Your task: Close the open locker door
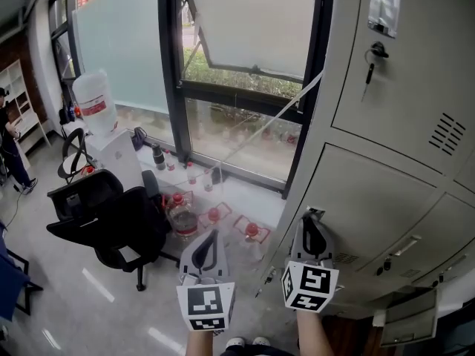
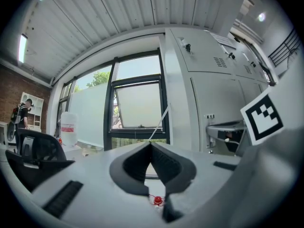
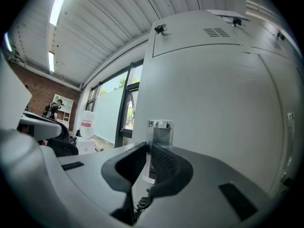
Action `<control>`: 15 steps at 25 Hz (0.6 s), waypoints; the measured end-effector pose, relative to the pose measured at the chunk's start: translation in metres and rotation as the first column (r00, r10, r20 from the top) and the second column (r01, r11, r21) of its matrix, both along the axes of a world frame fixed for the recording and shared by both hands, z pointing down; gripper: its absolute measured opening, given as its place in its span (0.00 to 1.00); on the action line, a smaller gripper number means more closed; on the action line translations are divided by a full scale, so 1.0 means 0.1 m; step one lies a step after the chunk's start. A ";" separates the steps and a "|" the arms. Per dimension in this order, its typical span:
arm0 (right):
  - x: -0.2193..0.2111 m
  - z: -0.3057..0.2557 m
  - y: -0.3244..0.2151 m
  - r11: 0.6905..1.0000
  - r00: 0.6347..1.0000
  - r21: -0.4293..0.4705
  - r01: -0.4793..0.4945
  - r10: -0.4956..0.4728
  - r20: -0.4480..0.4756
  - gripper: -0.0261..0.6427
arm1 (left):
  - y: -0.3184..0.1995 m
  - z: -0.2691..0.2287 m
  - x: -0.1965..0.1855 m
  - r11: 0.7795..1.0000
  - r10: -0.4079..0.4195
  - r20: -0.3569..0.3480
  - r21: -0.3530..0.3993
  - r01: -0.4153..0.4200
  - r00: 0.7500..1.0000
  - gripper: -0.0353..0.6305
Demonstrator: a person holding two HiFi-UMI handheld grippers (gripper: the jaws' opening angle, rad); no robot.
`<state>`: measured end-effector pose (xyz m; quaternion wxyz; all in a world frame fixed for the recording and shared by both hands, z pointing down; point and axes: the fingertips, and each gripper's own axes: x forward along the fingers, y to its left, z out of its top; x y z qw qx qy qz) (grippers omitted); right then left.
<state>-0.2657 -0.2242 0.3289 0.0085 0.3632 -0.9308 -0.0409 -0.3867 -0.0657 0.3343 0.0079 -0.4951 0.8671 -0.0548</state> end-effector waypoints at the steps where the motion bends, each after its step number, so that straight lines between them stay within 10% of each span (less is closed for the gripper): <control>1: -0.01 0.00 -0.01 1.000 1.000 0.001 -0.001 0.001 0.001 0.11 | -0.01 0.00 0.00 1.000 -0.001 0.000 -0.001 0.001 1.000 0.05; 15: -0.05 0.00 -0.14 0.999 0.999 0.001 -0.033 0.033 0.003 0.11 | -0.04 0.05 -0.03 1.000 -0.011 -0.010 -0.012 0.011 1.000 0.05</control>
